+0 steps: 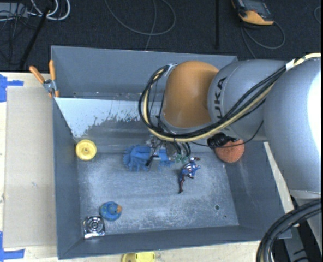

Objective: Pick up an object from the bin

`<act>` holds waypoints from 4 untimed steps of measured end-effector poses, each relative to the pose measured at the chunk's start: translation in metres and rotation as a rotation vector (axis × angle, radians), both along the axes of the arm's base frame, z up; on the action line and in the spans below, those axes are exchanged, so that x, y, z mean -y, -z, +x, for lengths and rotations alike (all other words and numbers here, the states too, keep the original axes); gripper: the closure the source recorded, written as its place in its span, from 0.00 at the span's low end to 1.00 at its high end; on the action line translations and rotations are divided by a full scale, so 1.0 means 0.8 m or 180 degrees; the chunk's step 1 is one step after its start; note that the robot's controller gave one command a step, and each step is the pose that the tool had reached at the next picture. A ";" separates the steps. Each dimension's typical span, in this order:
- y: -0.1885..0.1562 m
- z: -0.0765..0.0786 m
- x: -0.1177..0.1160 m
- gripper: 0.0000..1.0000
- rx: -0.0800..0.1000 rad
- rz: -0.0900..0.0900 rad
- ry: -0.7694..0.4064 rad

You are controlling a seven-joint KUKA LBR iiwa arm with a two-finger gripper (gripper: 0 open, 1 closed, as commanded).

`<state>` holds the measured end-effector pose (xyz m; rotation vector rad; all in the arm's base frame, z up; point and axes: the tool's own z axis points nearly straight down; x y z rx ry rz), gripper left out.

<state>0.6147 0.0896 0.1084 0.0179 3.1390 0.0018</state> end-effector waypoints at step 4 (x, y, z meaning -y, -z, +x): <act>-0.083 0.001 0.000 1.00 0.0015 0.0002 0.0005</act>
Offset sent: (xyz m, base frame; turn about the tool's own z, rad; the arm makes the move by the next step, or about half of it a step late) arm 0.0000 -0.0001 0.0513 0.0000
